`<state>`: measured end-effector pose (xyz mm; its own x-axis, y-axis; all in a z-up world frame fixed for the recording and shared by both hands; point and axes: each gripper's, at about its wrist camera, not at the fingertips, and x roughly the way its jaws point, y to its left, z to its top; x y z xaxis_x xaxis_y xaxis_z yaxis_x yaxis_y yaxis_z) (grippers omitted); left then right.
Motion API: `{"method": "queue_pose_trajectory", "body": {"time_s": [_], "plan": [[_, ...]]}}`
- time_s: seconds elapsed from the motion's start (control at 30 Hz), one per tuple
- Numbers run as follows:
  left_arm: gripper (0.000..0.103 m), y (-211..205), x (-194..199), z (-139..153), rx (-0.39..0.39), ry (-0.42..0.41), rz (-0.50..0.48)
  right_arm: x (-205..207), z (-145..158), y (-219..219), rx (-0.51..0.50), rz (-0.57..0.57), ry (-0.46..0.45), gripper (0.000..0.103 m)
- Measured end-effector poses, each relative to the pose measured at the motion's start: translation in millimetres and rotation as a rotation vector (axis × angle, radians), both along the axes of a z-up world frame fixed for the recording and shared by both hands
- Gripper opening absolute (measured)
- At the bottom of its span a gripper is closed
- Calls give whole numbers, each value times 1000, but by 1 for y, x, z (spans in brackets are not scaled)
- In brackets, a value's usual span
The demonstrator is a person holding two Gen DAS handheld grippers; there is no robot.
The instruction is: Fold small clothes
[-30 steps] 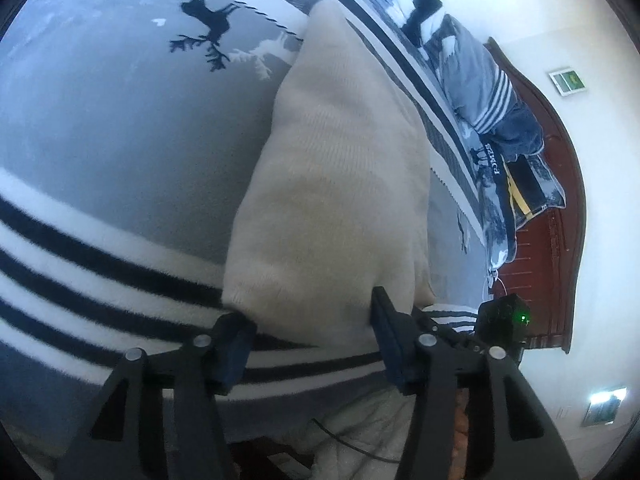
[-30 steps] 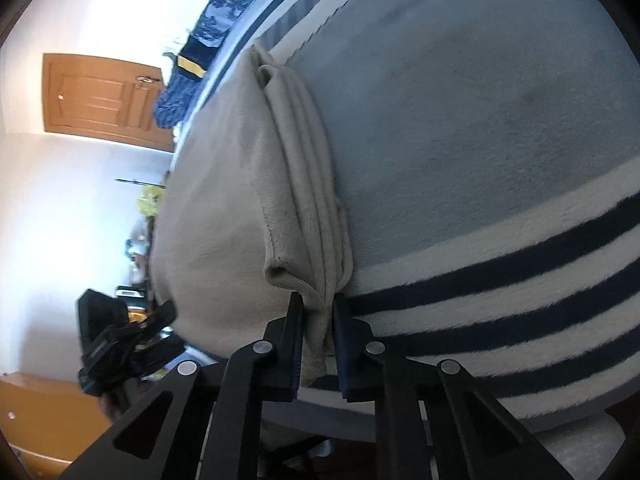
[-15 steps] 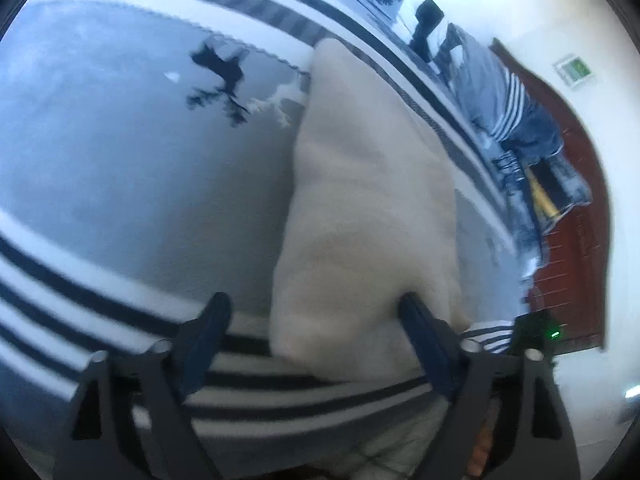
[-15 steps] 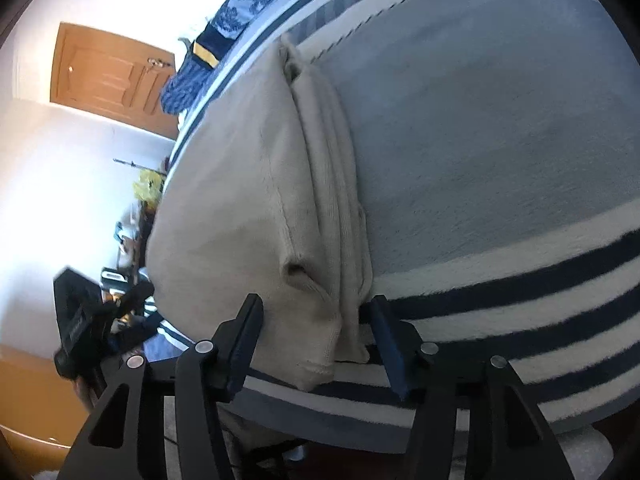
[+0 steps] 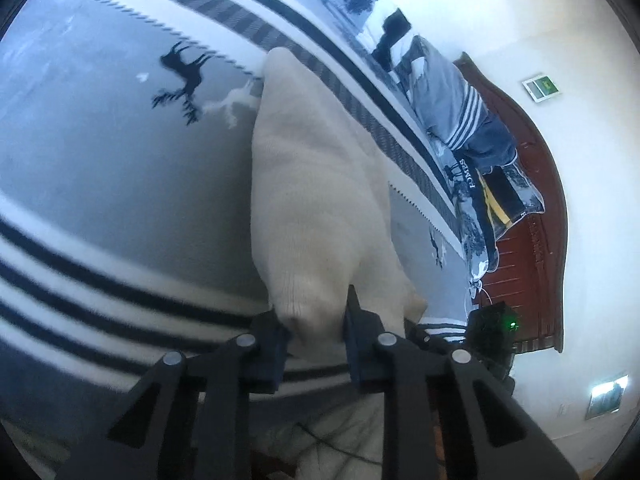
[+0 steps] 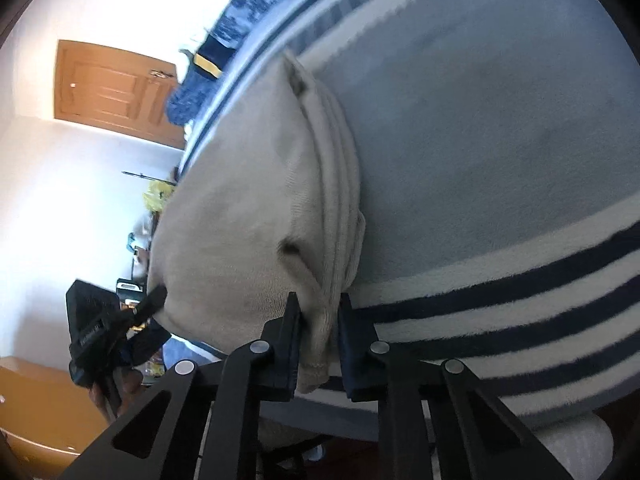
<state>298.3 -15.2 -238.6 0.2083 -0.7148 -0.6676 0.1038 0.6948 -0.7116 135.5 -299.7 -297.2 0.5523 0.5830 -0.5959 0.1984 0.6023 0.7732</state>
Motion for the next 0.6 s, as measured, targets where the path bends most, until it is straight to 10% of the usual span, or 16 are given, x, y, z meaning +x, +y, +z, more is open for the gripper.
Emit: {"method": "queue_pose_trajectory", "body": {"time_s": [0.1, 0.27, 0.4, 0.6], "plan": [[25, -6, -2, -39, 122, 38, -39, 6, -4, 10, -107, 23, 51, 17], [33, 1, -6, -37, 111, 50, -6, 16, -16, 25, -170, 43, 90, 22], [44, -13, -37, -2, 371, -130, -36, 3, -6, 20, -169, -3, 106, 26], [66, -12, -98, 20, 568, -229, -78, -35, 42, 31, -257, -83, 65, 63]]}}
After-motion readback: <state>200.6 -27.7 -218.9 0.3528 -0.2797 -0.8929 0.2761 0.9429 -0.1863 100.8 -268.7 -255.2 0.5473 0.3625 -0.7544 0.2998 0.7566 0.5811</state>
